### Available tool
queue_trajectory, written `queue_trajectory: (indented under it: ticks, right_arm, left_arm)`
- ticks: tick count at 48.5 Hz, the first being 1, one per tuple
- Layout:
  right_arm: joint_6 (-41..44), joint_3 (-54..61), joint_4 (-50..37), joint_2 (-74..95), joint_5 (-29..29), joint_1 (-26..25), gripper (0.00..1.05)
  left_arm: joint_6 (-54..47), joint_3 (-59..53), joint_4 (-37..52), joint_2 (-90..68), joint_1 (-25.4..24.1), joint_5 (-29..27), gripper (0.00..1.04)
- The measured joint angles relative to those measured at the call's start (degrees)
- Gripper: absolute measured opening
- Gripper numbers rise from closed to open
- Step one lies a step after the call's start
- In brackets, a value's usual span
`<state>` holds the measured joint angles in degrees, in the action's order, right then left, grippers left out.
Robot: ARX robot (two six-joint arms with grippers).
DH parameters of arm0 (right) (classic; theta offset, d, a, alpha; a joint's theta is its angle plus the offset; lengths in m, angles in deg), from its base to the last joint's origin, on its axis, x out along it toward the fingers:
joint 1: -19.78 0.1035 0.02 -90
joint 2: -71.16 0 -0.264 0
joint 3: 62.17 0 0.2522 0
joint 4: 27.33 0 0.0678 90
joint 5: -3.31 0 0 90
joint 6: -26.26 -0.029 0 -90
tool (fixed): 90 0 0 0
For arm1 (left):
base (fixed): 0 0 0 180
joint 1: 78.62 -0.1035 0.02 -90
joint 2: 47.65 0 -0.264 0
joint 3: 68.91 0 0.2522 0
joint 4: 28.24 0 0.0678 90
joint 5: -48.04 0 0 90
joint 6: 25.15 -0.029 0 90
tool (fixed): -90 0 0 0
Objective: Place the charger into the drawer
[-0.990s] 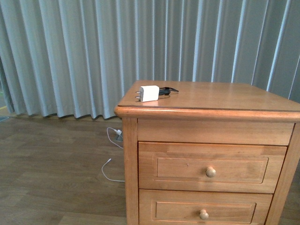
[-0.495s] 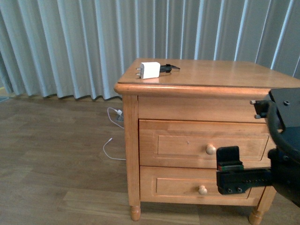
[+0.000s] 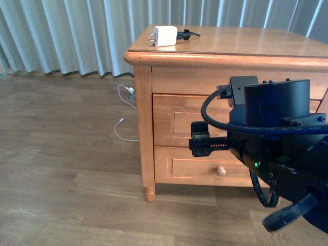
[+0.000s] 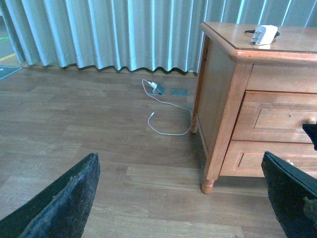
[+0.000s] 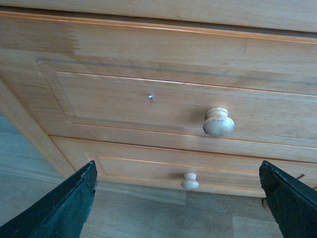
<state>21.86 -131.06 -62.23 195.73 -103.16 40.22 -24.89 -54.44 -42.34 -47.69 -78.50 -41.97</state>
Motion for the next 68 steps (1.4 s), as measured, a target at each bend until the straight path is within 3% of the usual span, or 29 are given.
queue_trajectory:
  ticks: [19,39,45,52,61,68]
  right_arm:
    - [-0.6,-14.5,3.6,11.5,1.3,-5.4,0.97]
    - [-1.0,-16.9,4.3,13.6,1.6,-5.7,0.96]
    - [-1.0,-16.9,4.2,13.6,1.6,-5.7,0.81]
    - [-1.0,-16.8,4.1,13.6,1.6,-5.7,0.54]
    - [-1.0,-16.6,4.0,13.4,1.4,-5.6,0.30]
    - [-1.0,-15.8,4.0,12.9,1.6,-5.5,0.23]
  left_arm:
    - [0.0,0.0,0.0,0.0,0.0,0.0,0.99]
    - [0.0,0.0,0.0,0.0,0.0,0.0,0.99]
    - [0.0,0.0,0.0,0.0,0.0,0.0,0.99]
    - [0.0,0.0,0.0,0.0,0.0,0.0,0.99]
    - [0.0,0.0,0.0,0.0,0.0,0.0,0.99]
    - [0.0,0.0,0.0,0.0,0.0,0.0,0.99]
